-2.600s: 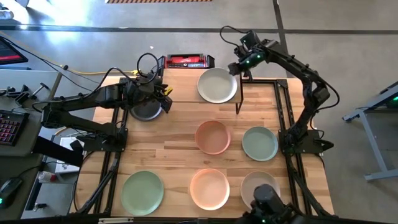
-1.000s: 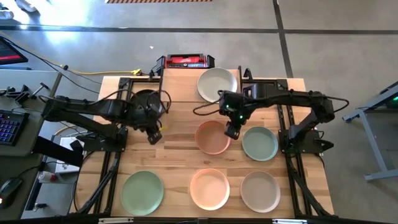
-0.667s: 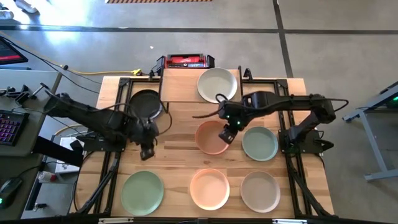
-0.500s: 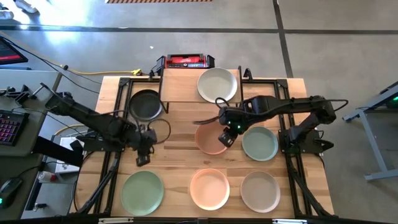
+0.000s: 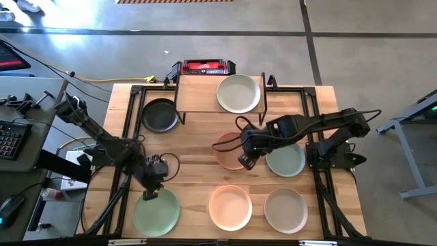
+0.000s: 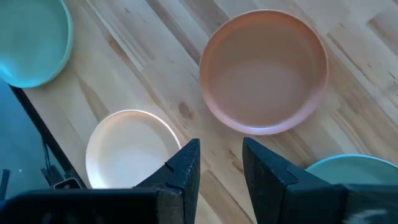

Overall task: Place and stack plates onto a shelf
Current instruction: Stack the bottom green plate on the top of the white plate on the shelf

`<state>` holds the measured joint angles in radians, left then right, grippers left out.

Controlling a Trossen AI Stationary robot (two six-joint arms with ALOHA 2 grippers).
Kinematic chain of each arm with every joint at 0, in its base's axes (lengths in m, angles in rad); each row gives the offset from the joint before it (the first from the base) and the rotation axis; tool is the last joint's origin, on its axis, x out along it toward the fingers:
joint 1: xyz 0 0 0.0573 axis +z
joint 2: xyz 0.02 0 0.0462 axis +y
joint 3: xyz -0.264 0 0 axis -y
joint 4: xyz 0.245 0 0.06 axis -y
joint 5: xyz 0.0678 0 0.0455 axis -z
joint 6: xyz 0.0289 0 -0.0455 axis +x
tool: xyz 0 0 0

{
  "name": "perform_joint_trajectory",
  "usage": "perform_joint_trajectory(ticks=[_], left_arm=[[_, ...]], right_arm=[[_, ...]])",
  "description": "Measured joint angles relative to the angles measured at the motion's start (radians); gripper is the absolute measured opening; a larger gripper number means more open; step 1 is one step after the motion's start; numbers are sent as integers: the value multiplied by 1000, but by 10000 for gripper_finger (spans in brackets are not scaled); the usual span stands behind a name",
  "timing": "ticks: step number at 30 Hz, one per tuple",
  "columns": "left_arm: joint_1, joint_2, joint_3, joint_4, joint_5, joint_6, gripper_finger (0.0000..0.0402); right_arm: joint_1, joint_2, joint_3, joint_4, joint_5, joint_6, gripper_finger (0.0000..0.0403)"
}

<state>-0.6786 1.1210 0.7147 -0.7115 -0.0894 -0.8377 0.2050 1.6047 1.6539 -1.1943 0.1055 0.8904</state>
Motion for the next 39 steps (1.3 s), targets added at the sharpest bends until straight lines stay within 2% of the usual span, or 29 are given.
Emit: perform_joint_trajectory(ticks=[9, 22, 32, 35, 39], left_arm=[[-63, 38, -63, 77, -2, -25, 122], [-63, 168, -97, 137, 0, -18, 122], [-63, 288, -96, 172, 54, -3, 121], [-62, 303, -96, 180, 53, -6, 112], [-62, 305, -95, 204, 54, -7, 80]], right_arm=[[1, 0, 0, 5, 0, 0, 99], [1, 0, 0, 9, 7, 0, 99], [1, 0, 0, 12, 7, 0, 99], [1, 0, 0, 16, 16, 0, 99], [1, 0, 0, 24, 24, 0, 99]])
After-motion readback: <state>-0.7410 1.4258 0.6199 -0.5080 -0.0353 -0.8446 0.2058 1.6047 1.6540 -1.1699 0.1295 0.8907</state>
